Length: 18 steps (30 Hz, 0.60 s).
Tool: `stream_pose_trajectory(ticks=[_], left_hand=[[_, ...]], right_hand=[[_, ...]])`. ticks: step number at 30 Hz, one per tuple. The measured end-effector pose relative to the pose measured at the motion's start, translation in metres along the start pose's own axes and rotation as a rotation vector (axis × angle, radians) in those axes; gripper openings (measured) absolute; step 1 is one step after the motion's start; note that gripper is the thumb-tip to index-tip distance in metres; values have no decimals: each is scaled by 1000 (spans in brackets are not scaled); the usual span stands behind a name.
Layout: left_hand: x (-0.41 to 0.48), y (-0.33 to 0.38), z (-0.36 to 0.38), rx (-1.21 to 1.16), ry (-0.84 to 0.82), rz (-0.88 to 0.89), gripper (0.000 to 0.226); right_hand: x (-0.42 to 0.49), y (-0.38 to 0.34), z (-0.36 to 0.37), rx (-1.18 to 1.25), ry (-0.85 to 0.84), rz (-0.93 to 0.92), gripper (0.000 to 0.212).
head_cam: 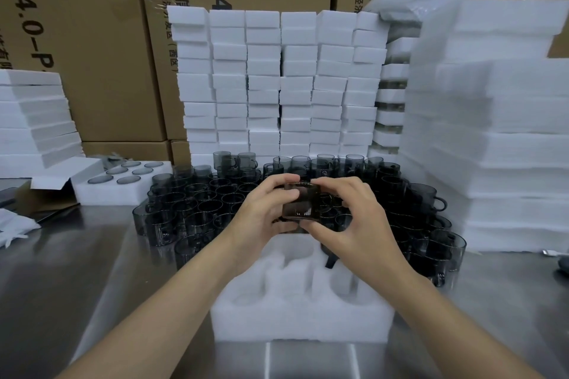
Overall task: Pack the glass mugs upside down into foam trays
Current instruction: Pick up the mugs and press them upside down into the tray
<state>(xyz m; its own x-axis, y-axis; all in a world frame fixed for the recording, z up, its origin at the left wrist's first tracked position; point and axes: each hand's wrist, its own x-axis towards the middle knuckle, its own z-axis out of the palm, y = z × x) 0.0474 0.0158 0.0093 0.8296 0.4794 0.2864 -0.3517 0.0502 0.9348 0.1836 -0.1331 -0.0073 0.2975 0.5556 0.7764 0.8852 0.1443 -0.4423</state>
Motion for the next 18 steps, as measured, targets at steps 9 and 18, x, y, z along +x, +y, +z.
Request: stream_pose_trajectory(ticks=[9,18], left_hand=[[-2,1,2,120,-94,-65,49],[-4,-2,3,298,-169,-19,52]], right_hand=[[-1,-7,-2,68,-33,-48,63],[-2,-6,0,53,-117,-27,68]])
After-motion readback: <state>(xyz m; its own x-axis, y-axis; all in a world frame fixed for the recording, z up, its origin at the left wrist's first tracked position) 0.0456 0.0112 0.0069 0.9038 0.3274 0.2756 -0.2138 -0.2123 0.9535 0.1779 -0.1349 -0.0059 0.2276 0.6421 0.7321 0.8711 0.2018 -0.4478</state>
